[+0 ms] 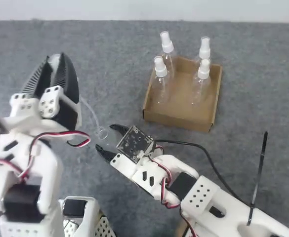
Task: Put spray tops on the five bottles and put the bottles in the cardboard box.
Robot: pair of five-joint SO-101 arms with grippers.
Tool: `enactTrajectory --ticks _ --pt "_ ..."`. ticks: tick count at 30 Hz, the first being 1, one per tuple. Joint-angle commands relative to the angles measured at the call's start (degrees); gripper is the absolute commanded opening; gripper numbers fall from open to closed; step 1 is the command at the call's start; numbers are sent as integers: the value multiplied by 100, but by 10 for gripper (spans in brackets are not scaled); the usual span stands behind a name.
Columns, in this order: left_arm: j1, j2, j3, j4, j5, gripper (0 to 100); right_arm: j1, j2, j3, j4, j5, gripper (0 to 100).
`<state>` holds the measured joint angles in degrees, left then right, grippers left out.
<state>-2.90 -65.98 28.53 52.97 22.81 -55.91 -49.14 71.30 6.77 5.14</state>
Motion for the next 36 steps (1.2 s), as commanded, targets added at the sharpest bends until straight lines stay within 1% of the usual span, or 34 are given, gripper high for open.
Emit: enactTrajectory --ticks 1,6,10,15,22,25,28,31,33,36 --pt "35 -44 180 -185 26 12 -22 -356 -9 -92 -62 6" --pt "35 -44 418 -519 9 12 -22 -356 9 -84 -62 6" --pt "35 -44 576 -756 -211 11 -22 -365 88 -84 -62 6" --pt "62 -62 708 -607 -211 11 -22 -365 88 -84 -62 6" --pt "105 -79 1508 -580 -193 11 -22 -365 88 -119 -70 6" --pt "308 -88 1719 -519 -202 11 13 -365 88 -145 -88 6" --pt "545 -88 1789 -193 -229 11 303 -365 62 -189 -123 6" --pt "879 -88 1807 193 -510 11 699 -338 79 -453 -607 6" --pt "1125 -88 1815 369 -677 11 796 -321 88 -514 -897 6" --pt "1257 -88 1807 396 -897 11 796 -321 97 -514 -923 6"
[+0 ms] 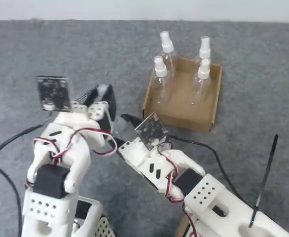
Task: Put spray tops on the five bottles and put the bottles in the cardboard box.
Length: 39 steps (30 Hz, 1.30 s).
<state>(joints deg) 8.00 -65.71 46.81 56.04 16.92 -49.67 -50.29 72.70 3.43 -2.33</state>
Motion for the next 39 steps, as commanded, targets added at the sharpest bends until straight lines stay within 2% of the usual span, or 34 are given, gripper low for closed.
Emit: enactTrajectory --ticks 1,14,21,27,30,33,39 --pt "167 -114 -22 88 -352 11 171 -207 -44 -180 -176 6" --pt "167 -105 154 114 -396 19 163 -198 185 -470 -176 6" --pt "167 -114 127 123 -396 185 163 -198 185 -470 -176 6" --pt "9 -114 -391 396 -413 185 163 -198 193 -470 -176 6" --pt "-519 -62 -840 440 -615 184 163 -198 193 -470 -176 6" --pt "-914 26 -901 158 -642 156 163 -198 193 -470 -176 6" --pt "-905 492 -892 167 -941 130 163 -198 193 -470 -176 6"
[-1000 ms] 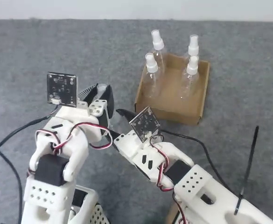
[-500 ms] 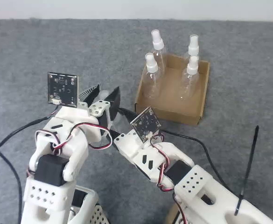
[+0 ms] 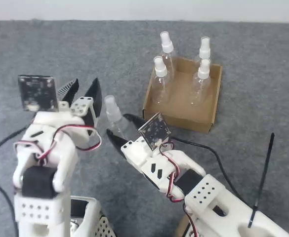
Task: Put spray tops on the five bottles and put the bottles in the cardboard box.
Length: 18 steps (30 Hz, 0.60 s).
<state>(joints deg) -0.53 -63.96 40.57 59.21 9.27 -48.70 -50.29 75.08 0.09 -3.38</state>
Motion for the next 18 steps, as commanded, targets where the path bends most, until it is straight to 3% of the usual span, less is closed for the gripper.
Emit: enactTrajectory --ticks 1,10,18 --pt "-53 325 -259 -141 -193 130 66 -198 -44 -136 -70 6" --pt "484 325 163 97 -360 130 66 -198 -44 -136 -70 6" --pt "448 316 611 193 -580 130 66 -198 -44 -136 -70 6"
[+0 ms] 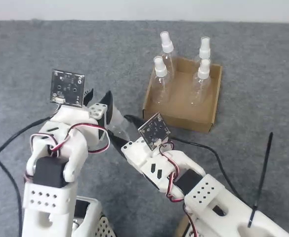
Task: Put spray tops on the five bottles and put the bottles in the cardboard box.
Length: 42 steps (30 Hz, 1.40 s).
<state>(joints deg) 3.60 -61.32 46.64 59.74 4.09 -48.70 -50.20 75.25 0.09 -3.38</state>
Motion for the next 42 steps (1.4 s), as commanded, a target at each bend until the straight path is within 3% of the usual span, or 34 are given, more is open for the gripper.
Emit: enactTrajectory --ticks 1,8,16,21,31,38,42 --pt "44 53 -4 141 -62 130 75 -207 -62 -136 -70 6" --pt "-9 53 -303 132 -53 130 75 -207 -62 -136 -70 6" --pt "-457 53 -1165 651 -18 146 84 -207 -62 -136 -70 6" --pt "-457 -229 -690 580 176 209 145 -224 -88 -84 -62 6" --pt "-396 -2110 1393 -88 44 214 1411 -189 -1732 1209 -70 6" --pt "281 -2110 1789 -352 -193 216 1771 884 -3604 2105 -70 6" --pt "677 -2110 2114 -580 -237 286 1684 1692 -4440 2484 -97 6"
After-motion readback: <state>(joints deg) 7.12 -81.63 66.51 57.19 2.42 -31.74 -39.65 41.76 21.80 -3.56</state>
